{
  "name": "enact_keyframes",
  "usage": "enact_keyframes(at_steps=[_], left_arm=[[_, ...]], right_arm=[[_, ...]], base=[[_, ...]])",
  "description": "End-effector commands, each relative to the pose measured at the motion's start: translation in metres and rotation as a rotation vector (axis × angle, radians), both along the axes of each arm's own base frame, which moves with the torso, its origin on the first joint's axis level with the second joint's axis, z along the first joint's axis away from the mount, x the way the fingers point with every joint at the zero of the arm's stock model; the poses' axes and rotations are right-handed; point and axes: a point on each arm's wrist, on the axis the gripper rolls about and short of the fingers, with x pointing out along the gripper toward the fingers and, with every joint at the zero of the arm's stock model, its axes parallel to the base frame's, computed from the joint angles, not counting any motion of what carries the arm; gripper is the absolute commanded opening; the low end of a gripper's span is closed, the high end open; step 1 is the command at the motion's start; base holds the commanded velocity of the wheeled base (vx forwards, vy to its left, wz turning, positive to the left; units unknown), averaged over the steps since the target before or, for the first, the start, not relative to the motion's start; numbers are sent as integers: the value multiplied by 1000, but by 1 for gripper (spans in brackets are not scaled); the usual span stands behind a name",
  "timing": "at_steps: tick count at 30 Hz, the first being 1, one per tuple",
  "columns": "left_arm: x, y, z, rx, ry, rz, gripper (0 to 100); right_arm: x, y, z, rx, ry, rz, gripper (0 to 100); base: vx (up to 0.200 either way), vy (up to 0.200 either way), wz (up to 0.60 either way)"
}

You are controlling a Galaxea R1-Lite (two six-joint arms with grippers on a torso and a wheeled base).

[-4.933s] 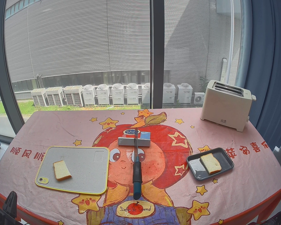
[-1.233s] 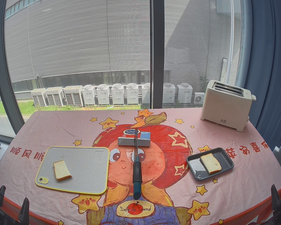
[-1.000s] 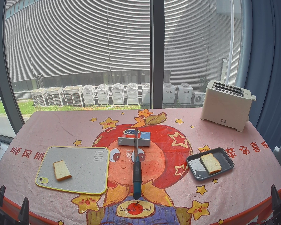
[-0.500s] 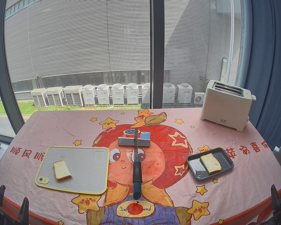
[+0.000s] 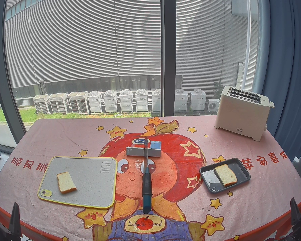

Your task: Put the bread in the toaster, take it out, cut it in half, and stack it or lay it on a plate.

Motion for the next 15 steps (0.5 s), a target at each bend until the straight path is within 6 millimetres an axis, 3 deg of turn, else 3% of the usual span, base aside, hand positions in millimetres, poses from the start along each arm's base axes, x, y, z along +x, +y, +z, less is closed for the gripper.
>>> enact_keyframes(at_steps=[1,15], left_arm=[[-1,0,-1,5,-38,-4,100],[0,0,-4,60,-17,3,100]], right_arm=[[0,0,-5,0,0,1,100],[0,0,-5,0,0,1,100]], base=[[0,0,0],[0,0,0]])
